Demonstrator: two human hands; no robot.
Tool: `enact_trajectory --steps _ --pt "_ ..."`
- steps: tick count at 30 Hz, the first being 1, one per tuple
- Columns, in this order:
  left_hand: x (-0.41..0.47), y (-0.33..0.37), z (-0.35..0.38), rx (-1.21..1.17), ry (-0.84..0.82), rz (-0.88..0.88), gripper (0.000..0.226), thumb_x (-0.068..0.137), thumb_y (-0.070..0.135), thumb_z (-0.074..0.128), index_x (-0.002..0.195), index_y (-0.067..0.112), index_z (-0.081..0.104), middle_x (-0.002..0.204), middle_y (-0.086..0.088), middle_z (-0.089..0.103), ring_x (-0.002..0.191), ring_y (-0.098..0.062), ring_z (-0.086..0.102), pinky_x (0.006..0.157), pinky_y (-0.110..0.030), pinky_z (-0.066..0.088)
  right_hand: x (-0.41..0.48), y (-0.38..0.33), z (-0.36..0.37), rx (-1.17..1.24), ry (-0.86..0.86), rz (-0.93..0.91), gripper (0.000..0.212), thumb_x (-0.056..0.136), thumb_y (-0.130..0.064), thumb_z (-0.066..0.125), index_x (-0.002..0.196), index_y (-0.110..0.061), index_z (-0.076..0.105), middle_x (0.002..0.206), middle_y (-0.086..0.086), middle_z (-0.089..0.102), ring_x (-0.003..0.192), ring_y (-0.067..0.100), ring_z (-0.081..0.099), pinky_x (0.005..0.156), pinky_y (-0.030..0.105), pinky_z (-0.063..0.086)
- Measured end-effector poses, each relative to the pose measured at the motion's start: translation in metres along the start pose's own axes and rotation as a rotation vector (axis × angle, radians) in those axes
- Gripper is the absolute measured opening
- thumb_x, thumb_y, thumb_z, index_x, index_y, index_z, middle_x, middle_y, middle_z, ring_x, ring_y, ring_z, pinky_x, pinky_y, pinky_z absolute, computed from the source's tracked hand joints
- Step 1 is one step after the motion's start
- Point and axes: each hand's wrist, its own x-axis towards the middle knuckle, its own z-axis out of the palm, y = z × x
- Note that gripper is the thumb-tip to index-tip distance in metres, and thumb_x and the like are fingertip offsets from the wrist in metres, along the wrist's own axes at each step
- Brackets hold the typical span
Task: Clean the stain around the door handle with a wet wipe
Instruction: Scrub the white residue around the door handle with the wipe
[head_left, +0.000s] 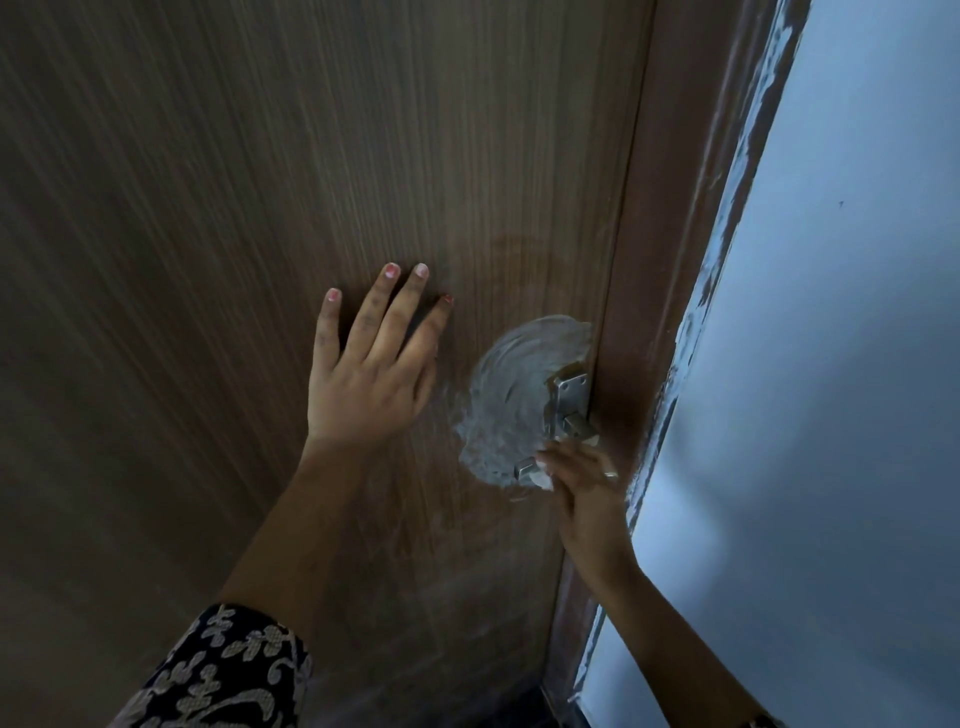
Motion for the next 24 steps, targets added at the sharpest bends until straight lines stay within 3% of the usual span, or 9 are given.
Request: enact_trajectory --steps 3,5,7,11,15,17,18,20,24 --pt "0.0 0.0 -0.001 -0.004 0.002 0.004 0.04 0.097 0.033 0.047 0.136 0.025 0.05 0.149 -0.003 0.042 0.14 -0.021 0.032 0.116 -0.048 0.01 0.01 0.007 -0.01 0.075 0.144 0.206 0.028 0.086 -0.001 0.054 0.109 -0.011 0.068 0.119 0.012 0.061 0.112 0.026 0.055 0.098 0.038 0.046" --pt "0.0 0.0 0.0 -0.011 0.0 0.002 0.04 0.097 0.033 0.048 0.136 0.025 0.05 0.149 -0.003 0.042 0.14 -0.02 0.032 0.116 -0.048 0.01 0.014 0.003 -0.012 0.146 0.241 0.297 0.026 0.086 -0.005 0.052 0.105 -0.012 0.068 0.113 0.012 0.06 0.106 0.028 0.056 0.093 0.031 0.048" --pt "0.0 0.0 0.0 -0.007 0.002 -0.001 0.04 0.097 0.033 0.048 0.135 0.025 0.051 0.149 -0.003 0.042 0.14 -0.02 0.033 0.116 -0.048 0.01 0.012 -0.005 -0.004 0.205 0.277 0.282 0.022 0.087 -0.002 0.058 0.104 -0.009 0.07 0.108 0.004 0.062 0.101 0.022 0.06 0.088 0.014 0.047" --pt "-0.001 0.0 0.001 -0.005 0.014 -0.001 0.04 0.096 0.033 0.048 0.135 0.025 0.051 0.149 -0.003 0.042 0.14 -0.02 0.034 0.116 -0.049 0.012 -0.006 -0.019 0.01 0.216 0.138 0.119 0.027 0.083 0.003 0.064 0.105 -0.01 0.072 0.107 0.0 0.066 0.101 0.003 0.059 0.087 0.003 0.044" --pt "0.0 0.0 0.0 0.001 0.01 0.003 0.04 0.096 0.033 0.048 0.135 0.025 0.051 0.149 -0.003 0.042 0.14 -0.021 0.034 0.116 -0.049 0.012 0.008 -0.005 -0.004 0.296 0.348 0.259 0.025 0.082 0.005 0.065 0.098 -0.013 0.071 0.101 0.005 0.067 0.091 -0.002 0.062 0.082 0.006 0.047" --pt "0.0 0.0 0.0 0.0 0.006 0.004 0.04 0.096 0.033 0.048 0.136 0.025 0.05 0.149 -0.003 0.042 0.14 -0.021 0.033 0.115 -0.049 0.012 0.019 0.004 -0.012 0.285 0.444 0.375 0.02 0.084 0.003 0.064 0.097 -0.009 0.072 0.101 0.013 0.069 0.093 0.014 0.064 0.088 0.013 0.049" --pt "0.0 0.001 0.0 -0.001 0.004 0.002 0.04 0.097 0.033 0.048 0.136 0.025 0.05 0.149 -0.003 0.042 0.14 -0.021 0.032 0.116 -0.049 0.011 0.02 0.005 -0.011 0.275 0.452 0.383 0.019 0.084 0.004 0.063 0.097 -0.006 0.073 0.1 0.013 0.068 0.093 0.021 0.065 0.088 0.011 0.048" --pt "0.0 0.001 0.0 0.002 0.001 0.001 0.04 0.096 0.033 0.048 0.136 0.025 0.05 0.149 -0.003 0.041 0.14 -0.021 0.032 0.116 -0.049 0.01 0.013 -0.006 -0.003 0.267 0.382 0.321 0.02 0.085 0.004 0.062 0.098 -0.007 0.073 0.1 0.007 0.067 0.091 0.02 0.065 0.082 0.005 0.046" --pt "0.0 0.0 0.0 0.004 -0.002 -0.004 0.041 0.095 0.032 0.048 0.136 0.025 0.05 0.15 -0.003 0.04 0.141 -0.02 0.031 0.117 -0.048 0.007 -0.013 -0.038 0.02 0.259 0.205 0.176 0.025 0.083 0.003 0.065 0.102 -0.01 0.073 0.1 -0.005 0.064 0.093 -0.01 0.06 0.078 0.0 0.045"
